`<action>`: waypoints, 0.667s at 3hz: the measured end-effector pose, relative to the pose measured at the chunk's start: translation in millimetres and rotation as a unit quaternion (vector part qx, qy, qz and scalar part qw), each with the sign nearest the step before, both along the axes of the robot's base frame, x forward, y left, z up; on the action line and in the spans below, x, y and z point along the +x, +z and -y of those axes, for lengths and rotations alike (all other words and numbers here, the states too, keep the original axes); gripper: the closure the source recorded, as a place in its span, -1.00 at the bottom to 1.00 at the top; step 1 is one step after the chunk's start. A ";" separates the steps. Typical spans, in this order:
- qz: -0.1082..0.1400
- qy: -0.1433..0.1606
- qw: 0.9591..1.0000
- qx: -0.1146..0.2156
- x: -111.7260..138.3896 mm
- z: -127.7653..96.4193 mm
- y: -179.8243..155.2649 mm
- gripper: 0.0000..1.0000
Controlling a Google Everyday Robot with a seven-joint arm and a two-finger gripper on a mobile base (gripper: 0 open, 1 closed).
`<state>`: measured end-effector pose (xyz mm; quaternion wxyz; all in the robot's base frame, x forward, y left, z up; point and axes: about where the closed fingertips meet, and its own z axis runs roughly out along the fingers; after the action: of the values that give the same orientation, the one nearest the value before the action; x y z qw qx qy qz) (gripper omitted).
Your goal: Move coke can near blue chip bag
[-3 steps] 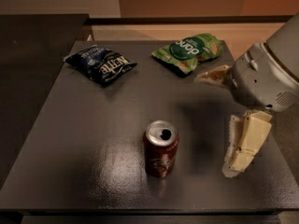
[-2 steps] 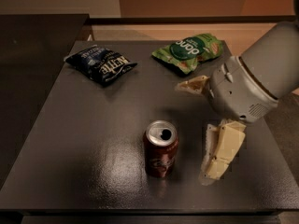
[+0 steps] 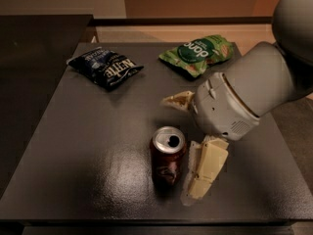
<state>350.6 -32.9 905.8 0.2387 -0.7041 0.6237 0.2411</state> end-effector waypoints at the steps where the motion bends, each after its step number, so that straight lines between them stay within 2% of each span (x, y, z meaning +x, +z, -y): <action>1: -0.008 0.009 1.000 0.010 -6.3 -11.2 -3.0 -0.63; 2: -0.010 0.016 1.000 0.015 -7.6 -15.4 -1.0 -0.19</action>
Offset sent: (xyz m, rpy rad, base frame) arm -0.0071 0.0184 -0.0015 0.0491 0.0388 0.0481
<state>343.0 -17.5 904.7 0.2389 -0.7079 0.6109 0.2617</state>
